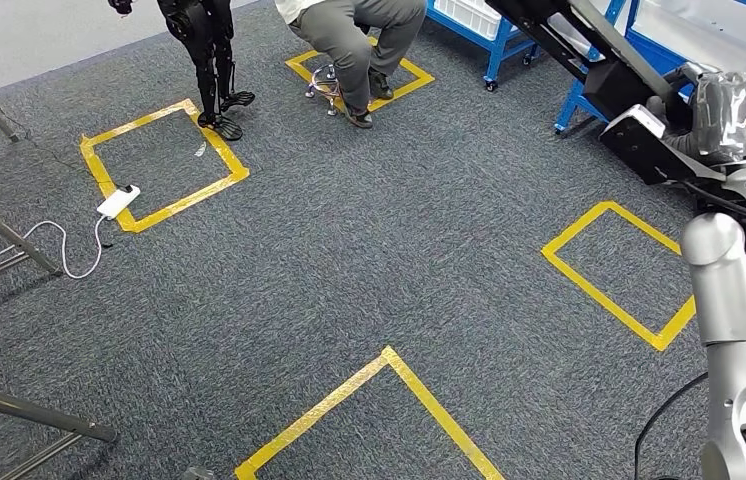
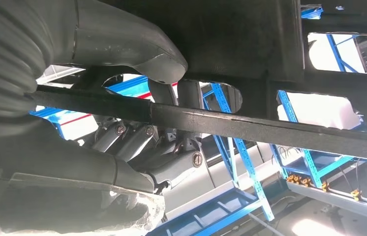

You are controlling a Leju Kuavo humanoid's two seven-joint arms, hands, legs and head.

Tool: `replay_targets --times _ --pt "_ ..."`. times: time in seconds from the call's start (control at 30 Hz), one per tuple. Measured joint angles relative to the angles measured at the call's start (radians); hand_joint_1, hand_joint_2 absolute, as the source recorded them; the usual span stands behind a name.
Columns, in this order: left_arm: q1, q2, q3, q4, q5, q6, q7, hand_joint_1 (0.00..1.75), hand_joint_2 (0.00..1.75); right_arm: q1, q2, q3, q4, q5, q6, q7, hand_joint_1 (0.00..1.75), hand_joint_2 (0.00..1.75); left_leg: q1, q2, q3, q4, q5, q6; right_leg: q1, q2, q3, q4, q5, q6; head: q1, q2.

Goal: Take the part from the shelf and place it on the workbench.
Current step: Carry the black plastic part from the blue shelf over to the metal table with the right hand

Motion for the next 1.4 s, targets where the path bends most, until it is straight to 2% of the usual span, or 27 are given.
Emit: replay_targets --times 0.17,0.27,0.37,0.43,0.5,0.53,0.57,0.6,0.67,0.7,0.73,0.77,0.8,0.83,0.9,0.97,1.03,1.07,1.1,1.13,1.17,1.23,1.27,1.3,1.33,1.37,1.4 --pt "-0.002 0.000 0.000 0.000 -0.004 -0.004 -0.006 0.00 1.75 0.005 -0.003 0.000 0.000 -0.006 -0.005 -0.001 1.75 1.75 -0.001 0.000 -0.002 0.004 -0.005 0.007 -0.007 0.000 0.000 -0.001 -0.001 0.002 0.000 0.000" --pt "-0.006 0.001 -0.001 0.000 -0.010 -0.005 -0.005 0.00 1.75 0.019 -0.012 -0.004 -0.003 -0.013 -0.013 -0.003 1.75 1.75 -0.004 0.000 -0.003 0.004 -0.007 0.014 -0.010 0.000 0.003 0.001 0.002 0.009 0.000 0.000" --pt "-0.010 0.000 -0.002 0.000 -0.014 -0.006 -0.003 0.00 1.75 0.037 -0.027 -0.010 -0.016 -0.020 -0.018 -0.004 1.75 1.75 -0.002 0.000 0.015 -0.013 -0.014 0.035 -0.009 -0.001 0.003 0.023 0.006 0.023 0.000 0.000" --pt "-0.012 0.000 -0.004 0.000 -0.015 -0.007 -0.001 0.00 1.75 0.045 -0.036 -0.016 -0.024 -0.025 -0.020 -0.004 1.75 1.75 0.002 0.002 0.032 -0.021 -0.016 0.044 -0.010 -0.004 -0.031 0.088 -0.028 0.016 0.003 0.000" --pt "-0.014 0.000 -0.007 0.000 -0.015 -0.008 0.000 0.00 1.75 0.051 -0.043 -0.021 -0.029 -0.028 -0.020 -0.005 1.75 1.75 0.004 0.005 0.037 -0.021 -0.019 0.045 -0.011 -0.005 -0.101 0.212 -0.082 0.011 0.005 0.000" --pt "-0.014 0.000 -0.007 0.000 -0.015 -0.009 0.001 0.00 1.75 0.057 -0.046 -0.023 -0.031 -0.029 -0.020 -0.005 1.75 1.75 0.004 0.006 0.038 -0.021 -0.022 0.043 -0.012 -0.005 -0.133 0.263 -0.099 0.014 0.005 0.000" --pt "-0.013 -0.001 -0.008 0.000 -0.015 -0.010 0.001 0.00 1.75 0.065 -0.049 -0.025 -0.032 -0.029 -0.020 -0.005 1.75 1.75 0.005 0.006 0.040 -0.020 -0.025 0.041 -0.014 -0.005 -0.148 0.282 -0.102 0.020 0.005 0.000" --pt "-0.012 -0.001 -0.008 0.000 -0.015 -0.011 0.001 0.00 1.75 0.071 -0.051 -0.026 -0.033 -0.029 -0.020 -0.005 1.75 1.75 0.007 0.006 0.044 -0.019 -0.028 0.036 -0.017 -0.005 -0.143 0.261 -0.089 0.029 0.005 0.000" --pt "-0.012 -0.001 -0.008 0.000 -0.015 -0.012 0.001 0.00 1.75 0.079 -0.054 -0.027 -0.036 -0.029 -0.020 -0.005 1.75 1.75 0.012 0.005 0.052 -0.012 -0.039 0.022 -0.026 -0.005 -0.085 0.131 -0.029 0.050 0.005 0.000" --pt "-0.013 0.000 -0.008 0.000 -0.015 -0.012 0.002 0.00 1.75 0.080 -0.055 -0.027 -0.037 -0.029 -0.020 -0.005 1.75 1.75 0.014 0.004 0.055 -0.007 -0.046 0.014 -0.026 -0.005 -0.057 0.068 -0.011 0.053 0.006 0.000" --pt "-0.013 0.000 -0.008 0.000 -0.015 -0.012 0.002 0.00 1.75 0.080 -0.056 -0.028 -0.038 -0.029 -0.020 -0.005 1.75 1.75 0.014 0.004 0.055 -0.003 -0.053 0.005 -0.024 -0.004 -0.035 0.026 -0.003 0.048 0.007 0.000" --pt "-0.013 0.001 -0.009 0.000 -0.015 -0.012 0.002 0.00 1.75 0.082 -0.056 -0.028 -0.039 -0.029 -0.020 -0.005 1.75 1.75 0.013 0.003 0.055 0.001 -0.059 -0.002 -0.022 -0.004 -0.026 0.008 -0.001 0.036 0.007 0.000" --pt "-0.013 0.001 -0.009 0.000 -0.015 -0.012 0.002 0.00 1.75 0.085 -0.057 -0.029 -0.040 -0.029 -0.020 -0.004 1.75 1.75 0.013 0.003 0.056 0.003 -0.063 -0.008 -0.017 -0.005 -0.022 0.008 -0.007 0.019 0.007 0.000" --pt "-0.012 0.001 -0.009 0.000 -0.015 -0.012 0.002 0.00 1.75 0.088 -0.057 -0.029 -0.041 -0.029 -0.020 -0.004 1.75 1.75 0.014 0.003 0.054 0.005 -0.067 -0.012 -0.020 -0.005 -0.015 0.009 -0.002 0.008 0.006 0.000" --pt "-0.013 0.001 -0.009 -0.001 -0.014 -0.012 0.001 0.00 1.75 0.091 -0.059 -0.031 -0.048 -0.029 -0.020 -0.004 1.75 1.75 0.016 0.022 0.037 0.040 -0.070 -0.021 -0.020 -0.007 -0.001 0.009 -0.004 -0.009 0.005 0.000" --pt "-0.015 0.001 -0.010 -0.001 -0.014 -0.013 0.000 0.00 1.75 0.088 -0.060 -0.031 -0.055 -0.029 -0.020 -0.004 1.75 1.75 0.018 0.053 -0.029 0.143 -0.080 -0.029 -0.014 -0.009 0.018 0.008 -0.016 -0.020 0.003 0.000" --pt "-0.014 0.001 -0.010 -0.001 -0.013 -0.013 -0.002 0.00 1.75 0.087 -0.058 -0.031 -0.056 -0.029 -0.020 -0.004 1.75 1.75 0.019 0.067 -0.118 0.251 -0.114 -0.029 -0.006 -0.010 0.039 0.007 -0.035 -0.027 0.003 0.000" --pt "-0.013 0.001 -0.010 -0.001 -0.013 -0.013 -0.002 0.00 1.75 0.087 -0.057 -0.030 -0.056 -0.029 -0.019 -0.004 1.75 1.75 0.016 0.068 -0.150 0.274 -0.130 -0.024 -0.001 -0.010 0.051 0.007 -0.046 -0.030 0.003 0.000" --pt "-0.012 0.001 -0.010 -0.001 -0.012 -0.013 -0.003 0.00 1.75 0.087 -0.055 -0.030 -0.056 -0.029 -0.019 -0.004 1.75 1.75 0.011 0.068 -0.167 0.264 -0.135 -0.016 0.003 -0.010 0.066 0.007 -0.059 -0.032 0.003 0.000" --pt "-0.012 0.001 -0.010 -0.001 -0.012 -0.013 -0.003 0.00 1.75 0.087 -0.053 -0.030 -0.056 -0.029 -0.018 -0.004 1.75 1.75 0.002 0.067 -0.167 0.226 -0.119 -0.004 0.005 -0.011 0.082 0.006 -0.071 -0.034 0.004 0.000" --pt "-0.011 0.002 -0.010 -0.001 -0.012 -0.013 -0.004 0.00 1.75 0.087 -0.051 -0.029 -0.056 -0.029 -0.018 -0.004 1.75 1.75 -0.011 0.067 -0.153 0.161 -0.073 0.013 0.007 -0.012 0.096 0.004 -0.085 -0.036 0.004 0.000" --pt "-0.011 0.007 -0.010 -0.001 -0.012 -0.012 -0.006 0.00 1.75 0.088 -0.046 -0.028 -0.054 -0.029 -0.016 -0.004 1.75 1.75 -0.041 0.057 -0.114 0.029 0.044 0.046 0.008 -0.011 0.124 -0.003 -0.109 -0.034 0.003 0.000" --pt "-0.011 0.010 -0.010 -0.001 -0.012 -0.012 -0.006 0.00 1.75 0.089 -0.042 -0.027 -0.053 -0.028 -0.015 -0.004 1.75 1.75 -0.051 0.050 -0.096 -0.013 0.084 0.059 0.009 -0.009 0.135 -0.013 -0.118 -0.032 0.002 0.000" --pt "-0.011 0.011 -0.011 -0.002 -0.011 -0.012 -0.006 0.00 1.75 0.090 -0.039 -0.026 -0.052 -0.027 -0.014 -0.004 1.75 1.75 -0.055 0.043 -0.084 -0.036 0.096 0.065 0.012 -0.006 0.150 -0.018 -0.119 -0.027 0.002 0.000" --pt "-0.012 0.012 -0.011 -0.002 -0.011 -0.011 -0.006 0.00 1.75 0.088 -0.038 -0.026 -0.052 -0.026 -0.014 -0.004 1.75 1.75 -0.055 0.041 -0.067 -0.046 0.092 0.068 0.014 -0.004 0.157 -0.021 -0.114 -0.021 0.002 0.000" --pt "-0.013 0.011 -0.011 -0.002 -0.010 -0.010 -0.006 0.00 1.75 0.084 -0.038 -0.025 -0.051 -0.024 -0.014 -0.004 1.75 1.75 -0.054 0.041 -0.049 -0.058 0.087 0.070 0.014 -0.004 0.157 -0.007 -0.107 -0.016 0.002 0.000" --pt "-0.013 0.010 -0.010 -0.002 -0.010 -0.010 -0.007 0.00 1.75 0.078 -0.039 -0.025 -0.051 -0.023 -0.014 -0.004 1.75 1.75 -0.052 0.041 -0.033 -0.069 0.081 0.073 0.015 -0.005 0.142 0.030 -0.094 -0.008 -0.001 0.000"
